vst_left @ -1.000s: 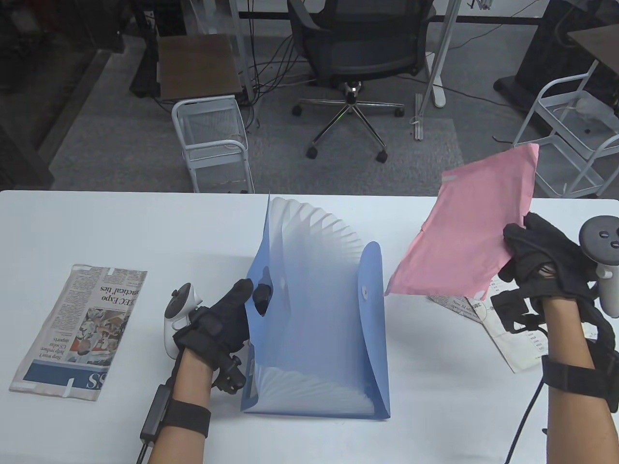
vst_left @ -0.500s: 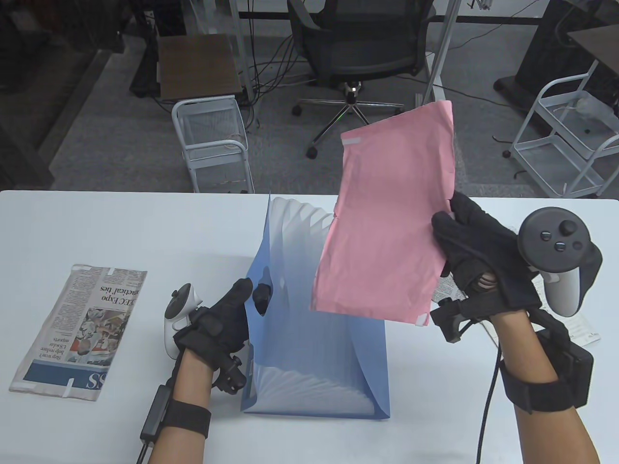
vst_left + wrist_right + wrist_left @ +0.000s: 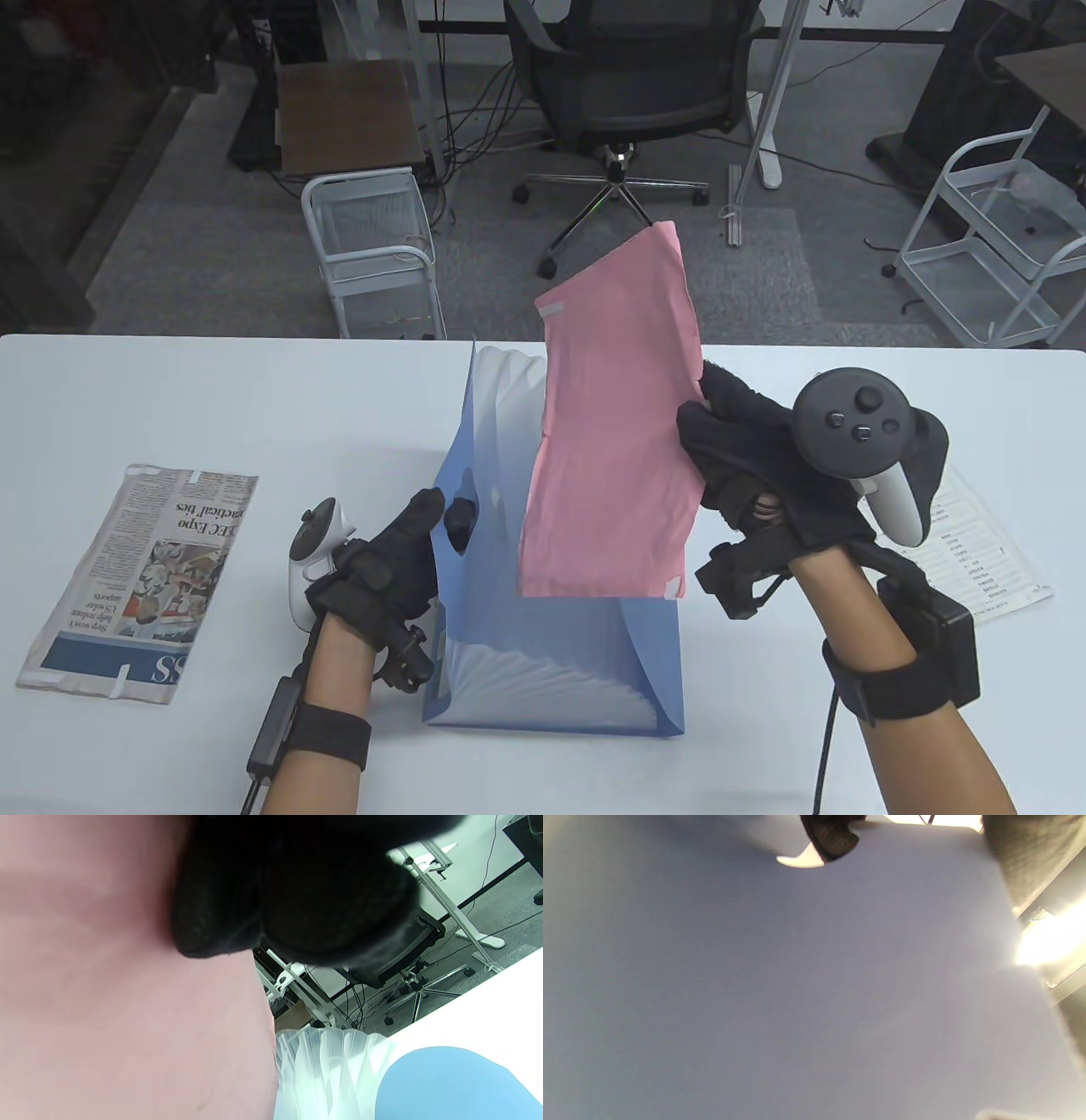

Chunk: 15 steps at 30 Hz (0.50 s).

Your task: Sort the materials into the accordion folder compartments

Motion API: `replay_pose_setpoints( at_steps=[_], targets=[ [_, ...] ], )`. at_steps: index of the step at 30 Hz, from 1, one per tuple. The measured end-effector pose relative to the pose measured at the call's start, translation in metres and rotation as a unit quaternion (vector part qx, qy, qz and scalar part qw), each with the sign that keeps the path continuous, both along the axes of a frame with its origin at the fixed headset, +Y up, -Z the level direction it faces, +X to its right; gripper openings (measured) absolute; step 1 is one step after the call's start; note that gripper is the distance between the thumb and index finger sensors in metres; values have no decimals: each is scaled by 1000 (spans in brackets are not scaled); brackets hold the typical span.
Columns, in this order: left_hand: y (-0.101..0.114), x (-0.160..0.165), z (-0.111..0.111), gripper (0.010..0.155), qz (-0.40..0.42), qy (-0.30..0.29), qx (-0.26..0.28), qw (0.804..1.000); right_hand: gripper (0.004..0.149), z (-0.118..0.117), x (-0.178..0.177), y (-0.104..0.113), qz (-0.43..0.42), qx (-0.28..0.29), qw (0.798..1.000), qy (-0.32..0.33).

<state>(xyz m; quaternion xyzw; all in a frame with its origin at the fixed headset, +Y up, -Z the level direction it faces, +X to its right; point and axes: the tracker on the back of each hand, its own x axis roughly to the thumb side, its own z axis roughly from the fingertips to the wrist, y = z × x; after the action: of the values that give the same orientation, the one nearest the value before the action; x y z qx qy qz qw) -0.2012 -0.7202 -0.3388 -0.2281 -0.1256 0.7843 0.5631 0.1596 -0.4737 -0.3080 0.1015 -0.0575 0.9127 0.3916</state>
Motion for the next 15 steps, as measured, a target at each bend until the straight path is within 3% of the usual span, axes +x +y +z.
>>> replay_pose_setpoints(
  at_steps=[15],
  targets=[
    [0, 0, 1, 81, 4, 3, -1, 1000, 52, 3, -20, -5, 27, -64, 997, 40]
  ],
)
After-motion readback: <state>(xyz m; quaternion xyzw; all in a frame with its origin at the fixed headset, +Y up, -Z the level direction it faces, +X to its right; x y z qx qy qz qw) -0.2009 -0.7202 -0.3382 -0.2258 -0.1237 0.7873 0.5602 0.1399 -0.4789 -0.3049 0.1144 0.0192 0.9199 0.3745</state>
